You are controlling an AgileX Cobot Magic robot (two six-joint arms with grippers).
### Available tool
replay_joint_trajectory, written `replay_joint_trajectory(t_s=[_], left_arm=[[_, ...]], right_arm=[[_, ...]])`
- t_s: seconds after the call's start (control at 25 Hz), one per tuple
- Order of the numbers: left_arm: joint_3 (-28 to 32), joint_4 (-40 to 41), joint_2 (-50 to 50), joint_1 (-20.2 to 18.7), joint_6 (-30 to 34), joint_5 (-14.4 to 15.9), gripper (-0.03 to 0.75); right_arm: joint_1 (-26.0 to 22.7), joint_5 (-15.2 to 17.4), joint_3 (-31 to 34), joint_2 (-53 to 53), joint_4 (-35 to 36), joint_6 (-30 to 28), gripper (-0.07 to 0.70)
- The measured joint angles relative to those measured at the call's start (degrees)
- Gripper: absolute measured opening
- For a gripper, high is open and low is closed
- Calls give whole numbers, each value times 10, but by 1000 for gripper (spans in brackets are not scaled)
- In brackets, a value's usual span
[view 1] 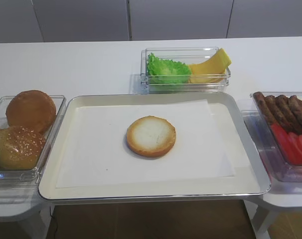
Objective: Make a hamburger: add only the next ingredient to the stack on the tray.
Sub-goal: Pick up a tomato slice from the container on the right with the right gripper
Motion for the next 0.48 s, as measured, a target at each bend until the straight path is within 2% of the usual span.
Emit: replay_joint_trajectory(t_s=[0.16, 0.48], left_arm=[[0, 0, 0, 0, 0, 0, 293], [0, 0, 0, 0, 0, 0, 293]], right_arm=[[0, -11, -44, 80, 7, 0, 432], [0, -36, -156, 307, 47, 0, 421]])
